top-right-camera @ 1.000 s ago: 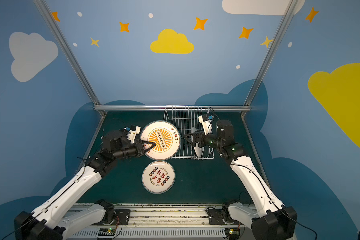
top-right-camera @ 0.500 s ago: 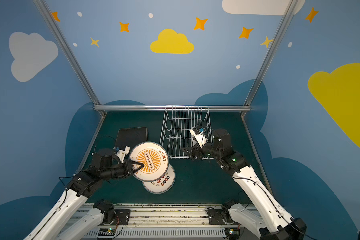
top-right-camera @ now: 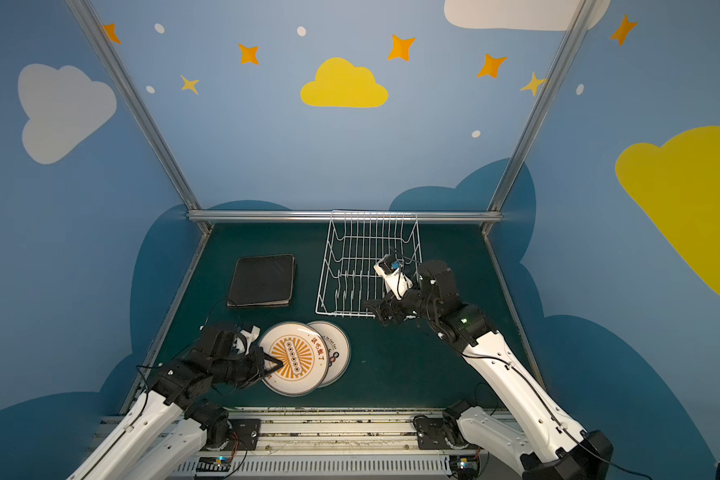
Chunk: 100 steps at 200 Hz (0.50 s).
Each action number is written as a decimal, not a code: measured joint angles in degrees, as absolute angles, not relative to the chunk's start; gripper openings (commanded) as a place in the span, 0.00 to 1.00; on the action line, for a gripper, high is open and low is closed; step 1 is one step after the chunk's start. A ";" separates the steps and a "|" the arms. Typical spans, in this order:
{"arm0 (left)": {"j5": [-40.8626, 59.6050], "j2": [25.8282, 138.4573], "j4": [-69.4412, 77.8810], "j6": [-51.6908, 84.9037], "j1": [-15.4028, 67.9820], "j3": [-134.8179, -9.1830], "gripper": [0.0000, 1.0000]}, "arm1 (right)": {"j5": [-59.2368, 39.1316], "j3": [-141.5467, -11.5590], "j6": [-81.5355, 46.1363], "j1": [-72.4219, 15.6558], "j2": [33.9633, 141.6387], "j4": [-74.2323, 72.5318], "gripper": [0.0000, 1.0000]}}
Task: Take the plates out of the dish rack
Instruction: 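Lower the plate onto the stack with the left gripper while right gripper withdraws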
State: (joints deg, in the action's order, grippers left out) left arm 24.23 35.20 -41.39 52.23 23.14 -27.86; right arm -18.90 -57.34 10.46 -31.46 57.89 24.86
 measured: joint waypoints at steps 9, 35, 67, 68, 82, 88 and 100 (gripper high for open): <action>24.36 35.86 -39.97 52.84 23.14 -26.76 0.03 | -18.46 -57.21 10.57 -31.57 57.93 24.93 0.90; 24.69 38.20 -34.33 55.35 23.14 -23.29 0.03 | -17.41 -57.17 10.52 -31.79 58.46 25.12 0.90; 24.71 40.66 -28.12 58.81 23.14 -19.70 0.03 | -16.53 -57.17 10.39 -32.12 59.48 25.12 0.90; 24.67 40.77 -27.99 58.87 23.14 -19.66 0.03 | -16.53 -57.17 10.39 -32.12 59.51 25.12 0.90; 24.45 41.56 -26.39 59.72 23.14 -19.49 0.04 | -16.45 -57.17 10.37 -32.18 59.92 25.12 0.90; 24.38 41.93 -25.56 59.94 23.14 -19.49 0.05 | -16.36 -57.17 10.35 -32.25 60.07 25.12 0.90; 24.38 42.87 -23.81 60.47 23.14 -19.49 0.10 | -16.25 -57.17 10.33 -32.38 60.38 25.12 0.90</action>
